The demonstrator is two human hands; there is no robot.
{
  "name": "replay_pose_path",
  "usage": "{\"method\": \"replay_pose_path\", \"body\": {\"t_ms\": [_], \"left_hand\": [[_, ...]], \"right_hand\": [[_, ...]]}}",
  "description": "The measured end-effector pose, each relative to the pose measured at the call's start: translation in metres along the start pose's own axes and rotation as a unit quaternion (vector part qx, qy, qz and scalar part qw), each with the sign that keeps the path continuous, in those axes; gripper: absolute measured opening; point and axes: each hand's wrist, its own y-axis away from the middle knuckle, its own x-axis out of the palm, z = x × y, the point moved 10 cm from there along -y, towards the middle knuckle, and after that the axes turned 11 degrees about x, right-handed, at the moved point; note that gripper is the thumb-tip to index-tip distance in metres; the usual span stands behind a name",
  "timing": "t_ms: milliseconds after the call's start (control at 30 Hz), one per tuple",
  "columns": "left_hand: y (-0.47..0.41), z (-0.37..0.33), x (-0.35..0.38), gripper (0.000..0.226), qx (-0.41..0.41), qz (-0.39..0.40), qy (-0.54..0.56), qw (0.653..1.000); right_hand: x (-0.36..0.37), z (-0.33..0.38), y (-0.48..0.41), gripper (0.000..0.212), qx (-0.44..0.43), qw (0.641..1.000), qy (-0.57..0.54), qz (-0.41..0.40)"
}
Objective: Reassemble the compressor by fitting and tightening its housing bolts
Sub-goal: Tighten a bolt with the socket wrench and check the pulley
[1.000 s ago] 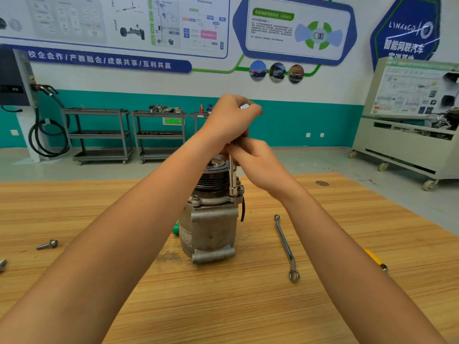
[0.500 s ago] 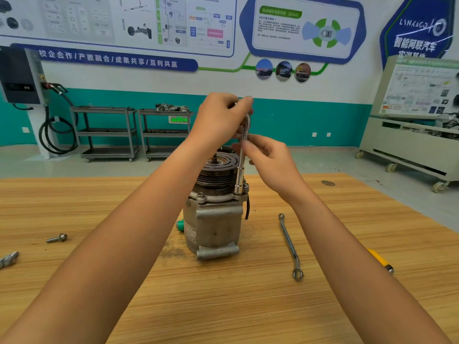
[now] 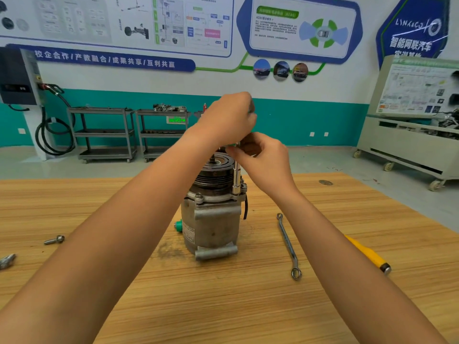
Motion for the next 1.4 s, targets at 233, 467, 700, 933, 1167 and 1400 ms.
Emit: {"method": "replay_pose_path", "body": {"t_ms": [233,467,700,933,1167,1400], "left_hand": [[0.004,0.002,0.001,0.025,0.013,0.040,0.240,0.970],[-0.004,-0.018,-0.029,0.030,0.057,-0.030,-0.154,0.986],[0.022,0.012,-0.016,0.012,0.007,-0.063,0.330,0.942],[0.027,0.015,0.014,0.027,-0.086,-0.081,0.348,0.930],[0.025,0.008,0.016,0.024,-0.043,0.009,0.367,0.929],[0.019,-0.006,-0.003,0.037,-0.032,-0.101,0.132,0.986]], "right_hand": [[0.021,-0.007,-0.004,0.017,0.029,0.986,-0.056,0.154],[0.003,-0.006,-0.007,0.011,-0.009,1.000,0.014,-0.006],[0.027,-0.012,-0.003,0.022,0.060,0.973,-0.095,0.200],[0.004,0.008,0.001,0.010,-0.048,0.996,0.057,-0.044],[0.027,-0.015,0.003,0.018,0.039,0.985,-0.049,0.163],[0.000,-0.018,0.000,0.014,0.020,1.000,-0.018,-0.006]]}}
